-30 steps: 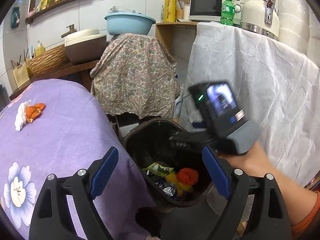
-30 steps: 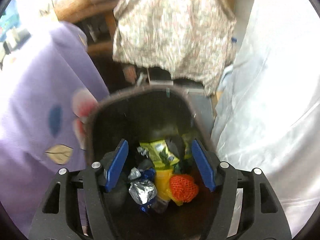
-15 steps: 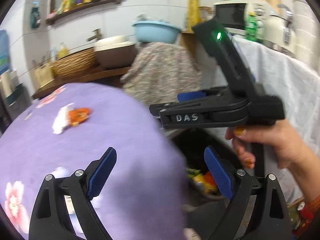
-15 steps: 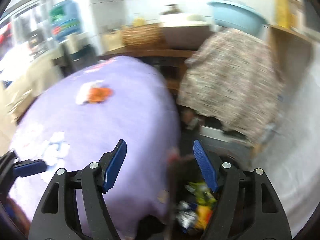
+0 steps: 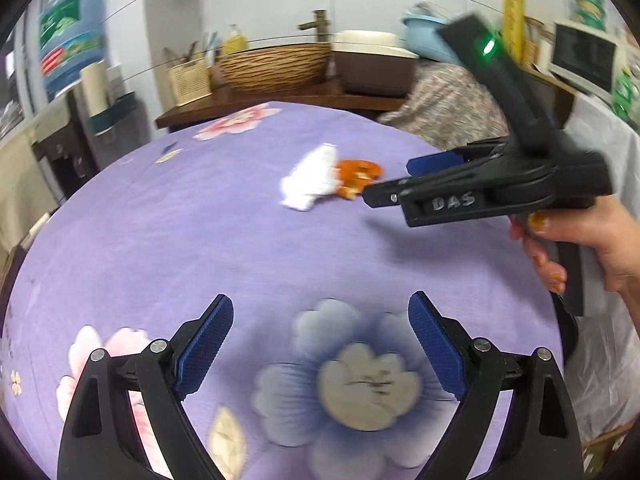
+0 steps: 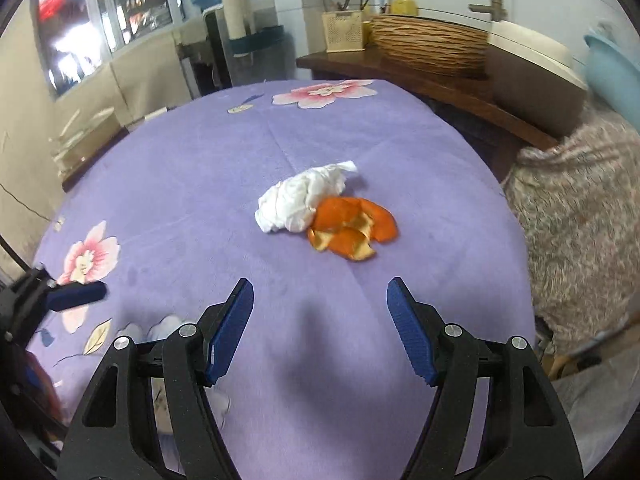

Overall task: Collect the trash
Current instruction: 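Move both open tools back over the table toward the tissue and orange peel, then grasp the white tissue with the left tool while the right tool grasps the orange peel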

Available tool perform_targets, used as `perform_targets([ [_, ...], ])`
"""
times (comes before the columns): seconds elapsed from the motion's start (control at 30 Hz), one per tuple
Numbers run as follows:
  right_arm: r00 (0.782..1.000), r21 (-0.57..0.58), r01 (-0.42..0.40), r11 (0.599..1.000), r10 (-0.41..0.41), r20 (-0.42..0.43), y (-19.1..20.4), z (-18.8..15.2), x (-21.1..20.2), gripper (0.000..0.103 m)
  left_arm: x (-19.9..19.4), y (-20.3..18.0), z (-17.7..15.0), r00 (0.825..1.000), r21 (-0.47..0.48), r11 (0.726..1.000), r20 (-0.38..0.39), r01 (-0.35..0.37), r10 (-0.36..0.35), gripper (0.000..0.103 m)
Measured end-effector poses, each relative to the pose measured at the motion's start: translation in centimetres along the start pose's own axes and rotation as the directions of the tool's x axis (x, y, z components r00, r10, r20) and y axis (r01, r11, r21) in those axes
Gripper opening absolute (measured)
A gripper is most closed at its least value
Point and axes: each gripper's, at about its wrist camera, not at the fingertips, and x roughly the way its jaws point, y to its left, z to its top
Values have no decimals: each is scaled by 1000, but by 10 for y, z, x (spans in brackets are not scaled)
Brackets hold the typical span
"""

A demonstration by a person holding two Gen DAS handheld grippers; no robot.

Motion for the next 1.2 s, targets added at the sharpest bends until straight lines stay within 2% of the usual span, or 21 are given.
perform_targets([
  [0.1,999,-14,26,1000,-26,-40,-3,14,28,69,1,12,-2,1000,2,1000,-8,-15,15,88],
  [0.23,995,-45,70,997,-73,-70,-2,20,49,63,9,23,-2,999,4,1000,-25,-27,27,88],
  [0.3,990,-67,115,991,-120,-74,-1,18,54,55,15,28,2,999,-14,1000,-33,-26,26,88],
  [0.33,990,-68,119,991,-123,-73,-2,17,54,47,18,30,3,999,-26,999,-38,-20,19,88],
  [0.4,993,-59,108,992,-111,-52,-3,17,52,38,20,33,4,999,-41,999,-43,-9,7,88],
  [0.43,994,-51,97,994,-100,-46,-5,17,51,23,22,33,5,999,-47,999,-46,-4,2,88],
  [0.6,996,-18,92,996,-92,-9,-13,9,41,18,30,31,12,999,-31,999,-35,-12,11,88],
  [0.73,996,26,76,997,-77,42,-20,-2,20,17,47,28,33,999,3,999,-19,-39,39,88],
  [0.9,994,44,65,997,-68,86,-23,-16,-9,17,84,12,66,998,57,998,-51,-20,23,88],
  [1.1,989,69,81,994,-89,121,-27,-47,-51,17,125,-6,93,995,73,997,-95,-1,8,88],
  [1.13,988,70,87,994,-95,123,-28,-52,-56,17,129,-10,96,996,84,996,-92,-7,14,87],
  [1.2,986,81,95,992,-105,133,-30,-65,-69,17,135,-18,97,996,114,993,-89,-23,33,79],
])
